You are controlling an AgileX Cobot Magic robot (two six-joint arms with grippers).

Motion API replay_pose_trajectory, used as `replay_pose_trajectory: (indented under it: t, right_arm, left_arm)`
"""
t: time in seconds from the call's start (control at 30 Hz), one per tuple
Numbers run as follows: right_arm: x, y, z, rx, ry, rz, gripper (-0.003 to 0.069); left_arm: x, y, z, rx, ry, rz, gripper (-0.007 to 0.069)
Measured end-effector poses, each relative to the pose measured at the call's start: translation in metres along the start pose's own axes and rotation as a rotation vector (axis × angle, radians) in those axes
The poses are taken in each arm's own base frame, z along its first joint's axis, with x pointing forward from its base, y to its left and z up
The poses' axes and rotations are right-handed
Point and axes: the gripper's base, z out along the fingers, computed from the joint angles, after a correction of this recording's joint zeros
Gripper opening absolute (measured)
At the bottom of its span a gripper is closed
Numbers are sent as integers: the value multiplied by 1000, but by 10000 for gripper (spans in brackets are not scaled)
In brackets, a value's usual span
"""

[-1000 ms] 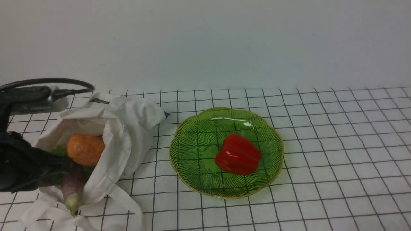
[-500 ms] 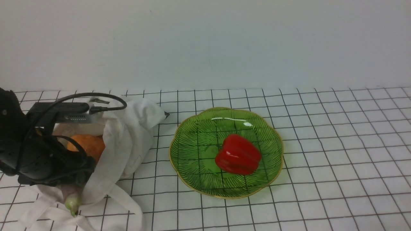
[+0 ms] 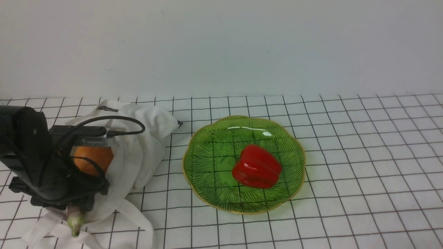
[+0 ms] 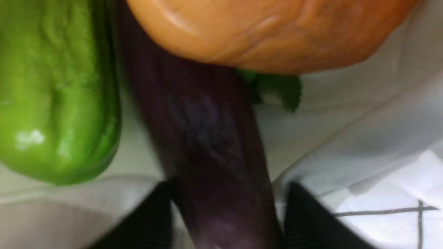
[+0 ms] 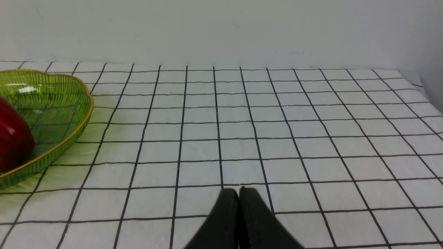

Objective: Take vegetables from bag on white checkered tablecloth place on plate.
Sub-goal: 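Reach into the bag and grasp a vegetable inside it with the left gripper, then take the eggplant out of the bag and place it in the plate with the left gripper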

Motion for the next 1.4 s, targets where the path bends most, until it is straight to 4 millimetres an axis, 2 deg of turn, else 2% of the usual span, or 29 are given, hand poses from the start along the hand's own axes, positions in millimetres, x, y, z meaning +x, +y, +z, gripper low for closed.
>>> replay_pose_trajectory:
  t: [0.03,0.23,0.37,0.43,0.47,0.57,0.7,0.93,1.07,1.2,1.3,1.33,1.4]
  right_arm:
    - [0,0,0,0,0,0,-16]
    - [0,0,0,0,0,0,-16]
    - [0,0,0,0,0,0,-16]
    - [0,0,0,0,0,0,-16]
    - [0,0,0,0,0,0,-16]
    - [0,0,0,0,0,0,-16]
    - [0,0,0,0,0,0,-16]
    - [0,0,0,0,0,0,-16]
    - [0,0,0,0,0,0,-16]
    - [0,0,0,0,0,0,-16]
    - [0,0,0,0,0,0,-16]
    - [0,0,0,0,0,0,-16]
    - [0,0,0,0,0,0,-16]
  left_arm:
    - [1,0,-3,-1,0,0,257]
    - [6,1,-25,2,-31,-4,267]
    - [12,-1,-51,29,-89,-29,267]
    - [14,-1,-57,41,-102,-41,267]
    - [17,-2,-67,61,-134,-72,267]
    - [20,-3,-80,80,-178,-125,267]
    - [23,-3,-87,86,-199,-175,267]
    - [39,-6,-96,110,-97,-177,267]
    - [52,-23,-112,211,-91,-111,267]
    - [56,-49,-128,348,-182,-25,267]
    - [53,-86,-133,490,-284,104,267]
    - [53,-89,-134,504,-293,113,267]
    - [44,-116,-121,574,-311,118,267]
